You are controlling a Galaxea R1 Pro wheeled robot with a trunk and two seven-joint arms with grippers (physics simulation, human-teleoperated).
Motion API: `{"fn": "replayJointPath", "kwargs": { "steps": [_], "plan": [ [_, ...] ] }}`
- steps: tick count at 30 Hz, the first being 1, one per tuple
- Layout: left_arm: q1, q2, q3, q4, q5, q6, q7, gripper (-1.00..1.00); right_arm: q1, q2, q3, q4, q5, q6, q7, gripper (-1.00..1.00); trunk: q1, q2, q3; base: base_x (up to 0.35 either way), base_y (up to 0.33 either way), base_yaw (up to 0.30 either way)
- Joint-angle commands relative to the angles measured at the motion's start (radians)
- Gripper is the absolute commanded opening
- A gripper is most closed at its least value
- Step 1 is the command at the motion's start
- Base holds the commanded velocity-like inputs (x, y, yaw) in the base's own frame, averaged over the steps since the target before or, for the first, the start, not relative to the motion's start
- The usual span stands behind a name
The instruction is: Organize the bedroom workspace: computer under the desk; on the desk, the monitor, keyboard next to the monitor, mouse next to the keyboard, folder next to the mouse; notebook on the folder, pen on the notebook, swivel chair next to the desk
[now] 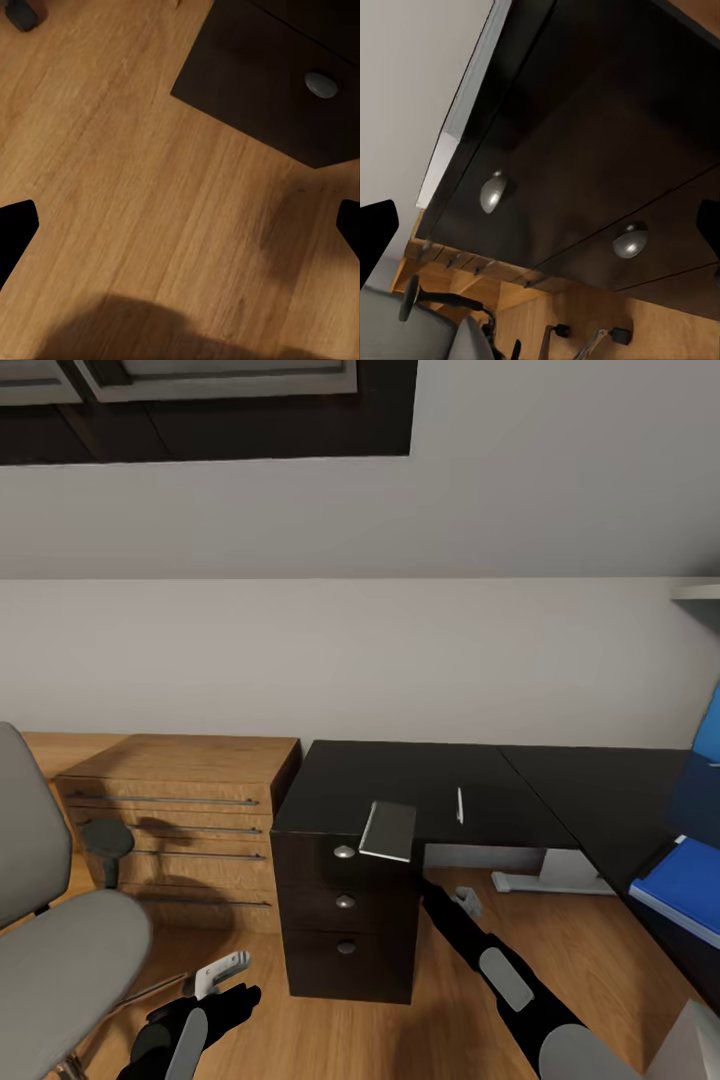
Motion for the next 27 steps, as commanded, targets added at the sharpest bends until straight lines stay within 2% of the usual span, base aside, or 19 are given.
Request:
{"fn": "replayJointPath", "kwargs": {
  "steps": [1,15,23,27],
  "plan": [
    [0.000,-0.001,0.002,-0.001,0.011,0.004,0.007,1.00,-0.001,-0.001,0.002,0.000,-0.010,0.006,0.001,1.00,0.000,-0.001,-0.001,0.063,0.009,0.000],
    [-0.001,0.000,0.000,-0.001,0.010,0.004,0.010,1.00,-0.001,0.001,0.005,0.001,-0.007,0.005,-0.003,1.00,0.000,-0.001,-0.001,0.059,0.048,0.000],
    [-0.001,0.001,0.000,-0.001,0.011,0.004,0.010,1.00,-0.001,0.001,0.006,0.002,-0.007,0.005,-0.003,1.00,-0.031,0.055,0.024,0.000,0.000,0.000],
    [-0.001,0.001,0.000,-0.001,0.010,0.004,0.010,1.00,-0.001,0.001,0.006,0.002,-0.006,0.005,-0.003,1.00,-0.034,0.062,0.027,0.000,0.000,0.000]
  ]
}}
